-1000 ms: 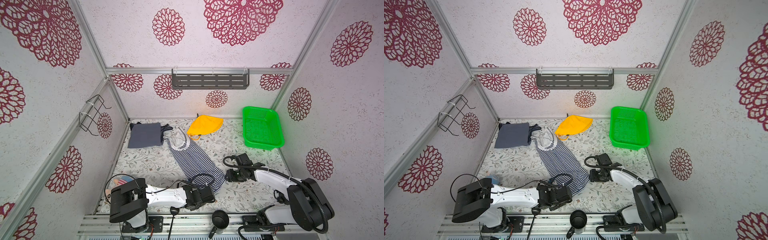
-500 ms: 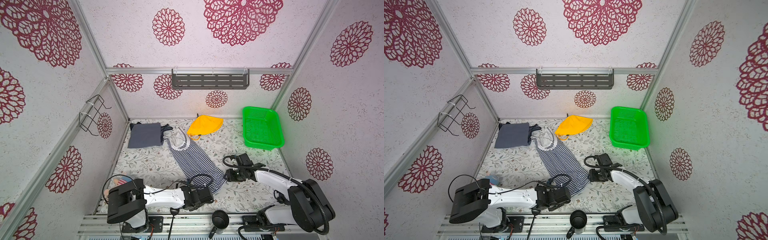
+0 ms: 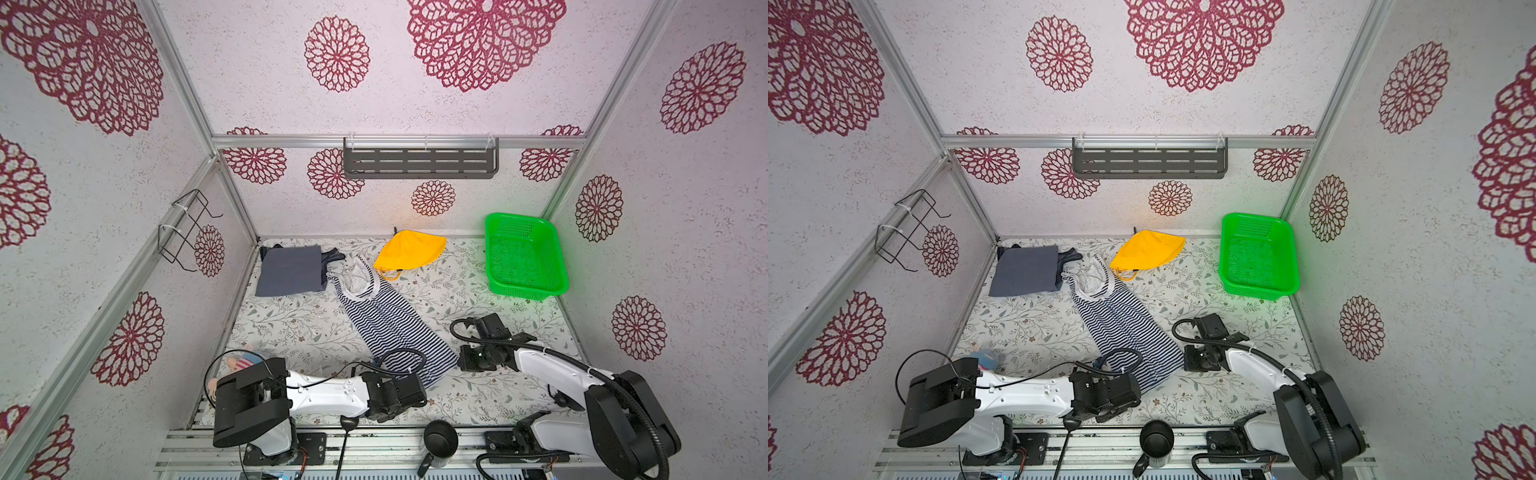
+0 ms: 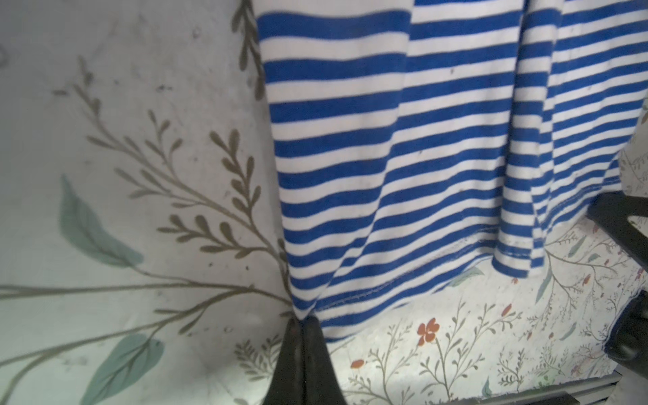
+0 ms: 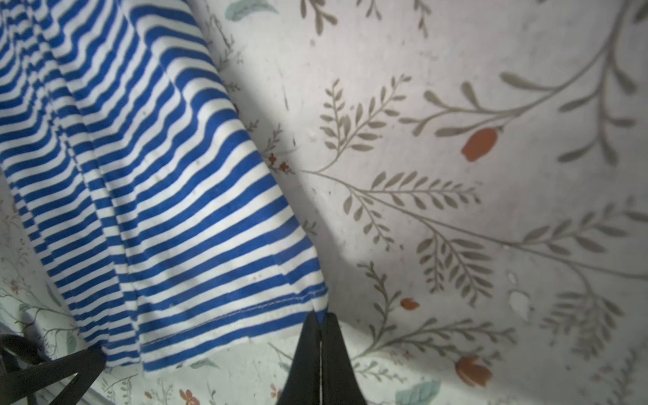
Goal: Fold and stack tank tops
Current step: Fold the tank top at the center of the table.
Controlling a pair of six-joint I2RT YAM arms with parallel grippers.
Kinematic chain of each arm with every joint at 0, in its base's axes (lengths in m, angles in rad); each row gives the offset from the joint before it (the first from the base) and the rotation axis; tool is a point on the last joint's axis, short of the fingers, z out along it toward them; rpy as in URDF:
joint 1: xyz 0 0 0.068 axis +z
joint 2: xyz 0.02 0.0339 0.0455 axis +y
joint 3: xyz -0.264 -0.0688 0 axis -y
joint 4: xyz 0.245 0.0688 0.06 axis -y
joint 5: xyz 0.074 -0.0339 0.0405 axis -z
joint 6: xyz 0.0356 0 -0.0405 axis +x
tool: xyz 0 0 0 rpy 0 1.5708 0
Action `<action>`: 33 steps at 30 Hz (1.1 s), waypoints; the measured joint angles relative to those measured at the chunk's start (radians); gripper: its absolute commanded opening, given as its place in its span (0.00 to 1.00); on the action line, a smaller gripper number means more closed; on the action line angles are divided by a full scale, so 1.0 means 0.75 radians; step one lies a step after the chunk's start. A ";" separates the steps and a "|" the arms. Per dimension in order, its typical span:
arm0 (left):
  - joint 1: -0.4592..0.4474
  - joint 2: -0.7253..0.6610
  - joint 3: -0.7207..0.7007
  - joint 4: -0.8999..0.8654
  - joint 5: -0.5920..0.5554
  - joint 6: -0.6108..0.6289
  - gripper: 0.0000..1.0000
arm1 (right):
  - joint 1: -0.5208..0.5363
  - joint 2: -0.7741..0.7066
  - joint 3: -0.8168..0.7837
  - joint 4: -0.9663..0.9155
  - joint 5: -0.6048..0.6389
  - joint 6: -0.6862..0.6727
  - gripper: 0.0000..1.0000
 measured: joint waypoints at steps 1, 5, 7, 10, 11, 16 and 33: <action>-0.005 -0.004 0.001 -0.013 0.001 0.004 0.00 | 0.000 -0.018 0.000 -0.009 -0.001 0.003 0.00; -0.046 -0.014 0.008 -0.071 0.006 0.002 0.00 | 0.006 -0.087 0.000 -0.079 -0.002 0.033 0.00; -0.085 -0.014 0.024 -0.101 0.008 -0.015 0.00 | 0.022 -0.129 0.001 -0.129 -0.002 0.054 0.00; -0.145 -0.015 0.060 -0.146 0.010 -0.052 0.00 | 0.074 -0.175 0.010 -0.207 -0.001 0.092 0.00; -0.160 -0.016 0.071 -0.158 0.010 -0.063 0.00 | 0.094 -0.183 0.019 -0.233 -0.002 0.101 0.00; -0.141 -0.120 0.082 -0.241 -0.002 -0.075 0.00 | 0.140 -0.183 0.123 -0.339 0.021 0.115 0.00; 0.499 -0.589 -0.019 -0.413 -0.044 0.323 0.00 | 0.158 0.451 0.787 -0.128 0.015 -0.002 0.00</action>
